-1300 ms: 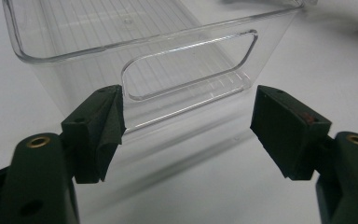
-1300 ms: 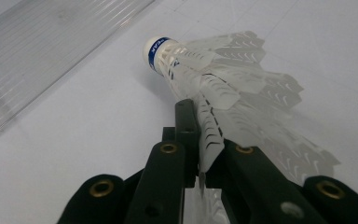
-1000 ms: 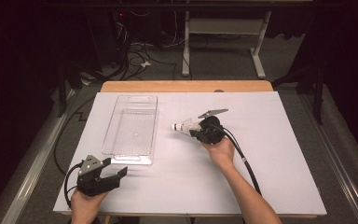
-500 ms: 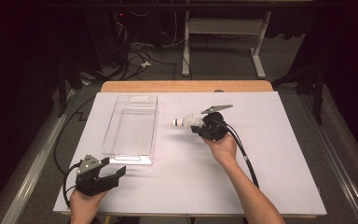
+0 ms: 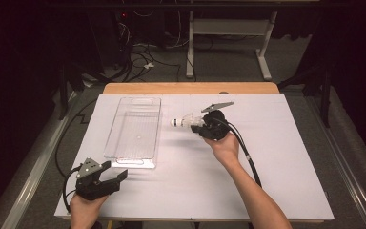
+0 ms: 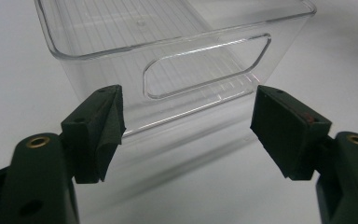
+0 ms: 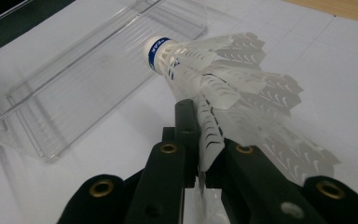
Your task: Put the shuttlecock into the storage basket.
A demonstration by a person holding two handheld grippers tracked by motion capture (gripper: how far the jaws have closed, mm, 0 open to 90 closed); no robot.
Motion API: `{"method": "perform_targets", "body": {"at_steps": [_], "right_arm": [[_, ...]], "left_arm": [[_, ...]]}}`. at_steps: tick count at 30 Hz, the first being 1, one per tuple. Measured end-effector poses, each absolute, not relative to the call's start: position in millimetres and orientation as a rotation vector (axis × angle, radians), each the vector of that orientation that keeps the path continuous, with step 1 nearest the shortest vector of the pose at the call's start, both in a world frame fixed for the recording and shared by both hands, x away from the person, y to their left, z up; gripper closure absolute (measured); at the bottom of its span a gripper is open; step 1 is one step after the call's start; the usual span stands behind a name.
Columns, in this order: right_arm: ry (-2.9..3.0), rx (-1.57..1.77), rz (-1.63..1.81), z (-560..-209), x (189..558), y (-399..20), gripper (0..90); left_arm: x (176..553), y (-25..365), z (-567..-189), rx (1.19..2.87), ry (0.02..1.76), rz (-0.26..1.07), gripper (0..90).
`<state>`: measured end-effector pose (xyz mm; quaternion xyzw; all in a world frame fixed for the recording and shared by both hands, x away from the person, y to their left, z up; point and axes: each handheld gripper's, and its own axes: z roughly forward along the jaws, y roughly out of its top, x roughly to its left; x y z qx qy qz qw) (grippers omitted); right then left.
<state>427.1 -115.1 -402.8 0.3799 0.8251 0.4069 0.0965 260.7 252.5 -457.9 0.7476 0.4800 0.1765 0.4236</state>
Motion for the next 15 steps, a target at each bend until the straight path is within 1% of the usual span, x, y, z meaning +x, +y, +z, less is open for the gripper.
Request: {"method": "perform_targets", "body": {"at_steps": [15], "right_arm": [[2.478, 1.057, 1.267, -381, 424, -95, 88.4]], "left_arm": [[262, 250, -459, 1.890, 1.197, 0.430, 26.6]]}}
